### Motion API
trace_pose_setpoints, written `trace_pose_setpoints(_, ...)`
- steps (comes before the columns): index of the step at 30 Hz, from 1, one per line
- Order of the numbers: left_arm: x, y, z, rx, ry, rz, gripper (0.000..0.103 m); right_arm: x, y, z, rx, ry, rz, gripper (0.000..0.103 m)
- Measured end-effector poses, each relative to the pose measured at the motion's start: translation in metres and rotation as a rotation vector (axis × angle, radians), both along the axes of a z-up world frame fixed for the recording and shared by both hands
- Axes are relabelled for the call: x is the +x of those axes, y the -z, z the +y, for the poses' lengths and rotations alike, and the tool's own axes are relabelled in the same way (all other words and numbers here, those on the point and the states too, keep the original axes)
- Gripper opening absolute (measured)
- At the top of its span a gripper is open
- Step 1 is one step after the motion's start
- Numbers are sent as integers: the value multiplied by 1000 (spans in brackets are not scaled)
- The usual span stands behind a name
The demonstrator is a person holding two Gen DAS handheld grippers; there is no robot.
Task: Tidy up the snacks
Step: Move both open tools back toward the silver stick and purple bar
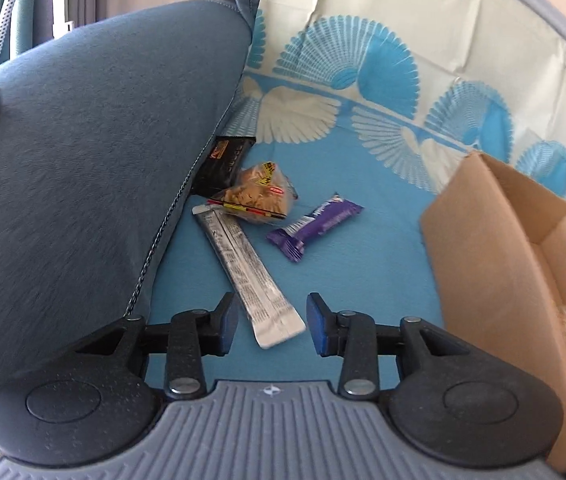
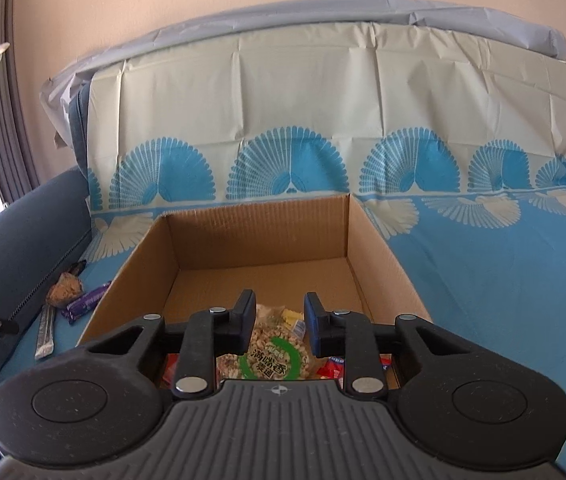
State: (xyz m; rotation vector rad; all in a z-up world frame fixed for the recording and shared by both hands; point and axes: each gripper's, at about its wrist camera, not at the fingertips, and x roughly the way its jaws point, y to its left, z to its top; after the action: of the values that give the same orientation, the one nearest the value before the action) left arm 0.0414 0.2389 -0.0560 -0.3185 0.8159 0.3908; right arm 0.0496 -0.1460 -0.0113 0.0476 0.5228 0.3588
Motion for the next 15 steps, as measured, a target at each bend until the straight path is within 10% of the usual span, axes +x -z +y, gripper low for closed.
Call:
trace_pose_setpoints(8, 34, 29, 15, -11, -55, 41, 73, -2, 0, 11, -56, 5, -6, 31)
trace_pose_setpoints(15, 50, 47, 5, 59, -55, 99, 78, -2, -1, 17, -76, 8, -3, 37)
